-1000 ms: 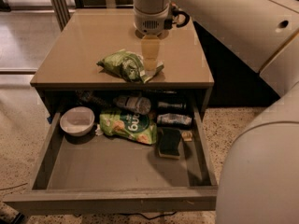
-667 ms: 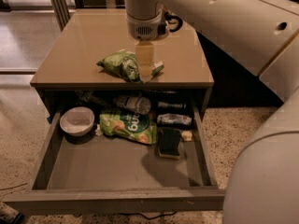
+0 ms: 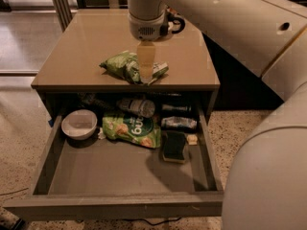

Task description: Place green jalapeno chip bag into top drawer

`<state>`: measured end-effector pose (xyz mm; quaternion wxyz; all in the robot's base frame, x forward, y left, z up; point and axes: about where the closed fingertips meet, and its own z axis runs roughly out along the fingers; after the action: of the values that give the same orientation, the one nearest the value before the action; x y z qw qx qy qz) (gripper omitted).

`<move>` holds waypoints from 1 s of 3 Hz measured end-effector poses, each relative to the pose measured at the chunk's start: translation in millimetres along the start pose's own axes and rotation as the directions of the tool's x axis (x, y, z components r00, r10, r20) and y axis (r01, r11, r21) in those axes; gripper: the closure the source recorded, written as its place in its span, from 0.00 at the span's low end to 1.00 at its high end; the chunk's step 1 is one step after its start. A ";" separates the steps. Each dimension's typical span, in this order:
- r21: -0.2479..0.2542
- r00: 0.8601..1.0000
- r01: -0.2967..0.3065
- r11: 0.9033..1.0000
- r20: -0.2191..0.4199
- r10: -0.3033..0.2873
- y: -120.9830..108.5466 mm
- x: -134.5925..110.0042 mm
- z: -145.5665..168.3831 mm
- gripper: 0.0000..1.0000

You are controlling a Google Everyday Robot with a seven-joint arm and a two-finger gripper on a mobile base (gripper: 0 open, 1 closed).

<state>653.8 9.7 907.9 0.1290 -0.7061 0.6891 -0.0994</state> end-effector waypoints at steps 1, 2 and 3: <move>-0.023 0.997 0.025 0.999 0.075 -0.023 -19.5 -30.7 11.3 0.00; -0.023 0.997 0.025 0.999 0.075 -0.023 -19.5 -30.7 11.3 0.00; -0.052 0.999 -0.003 0.999 0.049 0.005 -23.0 -28.0 18.1 0.00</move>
Offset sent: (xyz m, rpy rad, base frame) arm 0.0280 0.0434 -0.0004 0.0845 0.0375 0.0675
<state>680.4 38.8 899.2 0.1280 -0.7101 0.6894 -0.0639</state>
